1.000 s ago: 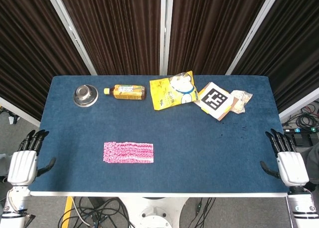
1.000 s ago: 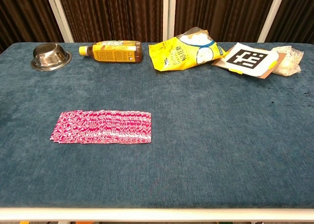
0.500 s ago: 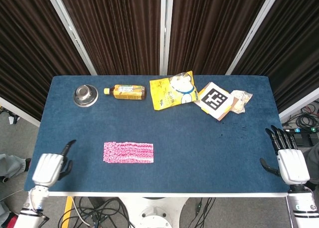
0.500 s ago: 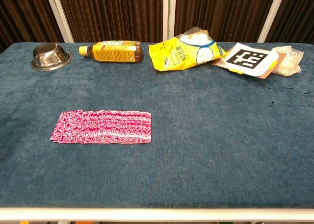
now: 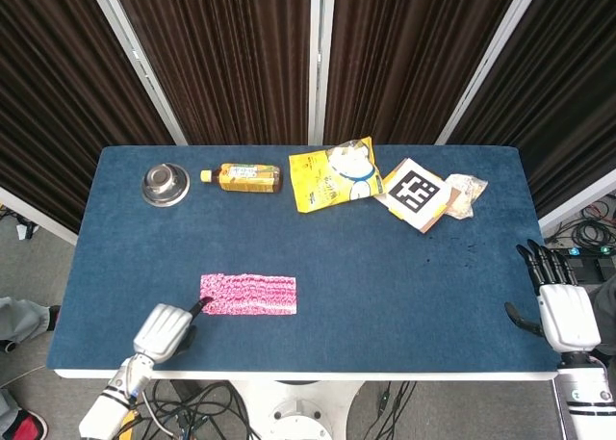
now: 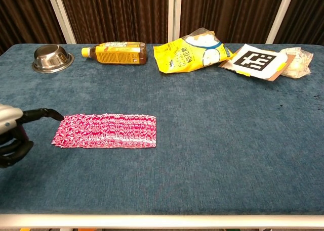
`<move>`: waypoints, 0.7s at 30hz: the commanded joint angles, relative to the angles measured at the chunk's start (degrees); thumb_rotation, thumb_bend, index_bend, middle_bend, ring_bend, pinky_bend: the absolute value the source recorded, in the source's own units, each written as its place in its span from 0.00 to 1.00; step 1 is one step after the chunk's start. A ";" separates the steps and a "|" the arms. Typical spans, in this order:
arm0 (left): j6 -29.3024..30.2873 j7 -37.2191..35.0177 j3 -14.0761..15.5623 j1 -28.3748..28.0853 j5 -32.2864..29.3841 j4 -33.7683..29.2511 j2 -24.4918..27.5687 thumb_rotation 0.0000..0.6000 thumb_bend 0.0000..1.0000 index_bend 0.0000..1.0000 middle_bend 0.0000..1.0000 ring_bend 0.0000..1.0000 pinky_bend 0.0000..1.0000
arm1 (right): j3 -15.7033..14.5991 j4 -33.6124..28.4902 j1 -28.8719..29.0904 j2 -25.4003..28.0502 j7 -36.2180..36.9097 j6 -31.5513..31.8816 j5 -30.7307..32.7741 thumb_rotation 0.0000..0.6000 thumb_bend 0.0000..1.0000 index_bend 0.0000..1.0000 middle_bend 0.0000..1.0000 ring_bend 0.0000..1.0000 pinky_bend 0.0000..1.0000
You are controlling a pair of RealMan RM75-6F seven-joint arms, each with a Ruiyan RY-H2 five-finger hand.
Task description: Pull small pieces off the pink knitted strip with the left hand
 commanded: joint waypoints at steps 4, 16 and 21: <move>-1.61 3.34 0.13 -0.81 -4.04 2.26 -3.41 1.00 0.66 0.14 0.85 0.92 0.96 | -0.23 0.14 0.02 0.09 0.11 -0.59 0.39 1.00 0.19 0.00 0.00 0.00 0.00; -3.31 5.52 -0.62 -2.56 -9.63 5.19 -6.68 1.00 0.71 0.08 0.87 0.93 0.97 | -0.51 1.33 0.02 0.01 0.87 -1.49 1.10 1.00 0.19 0.00 0.00 0.00 0.00; -3.97 6.26 -0.58 -3.33 -11.31 5.75 -7.26 1.00 0.71 0.08 0.87 0.93 0.97 | -0.48 1.78 0.16 -0.15 1.08 -1.93 1.42 1.00 0.19 0.00 0.00 0.00 0.00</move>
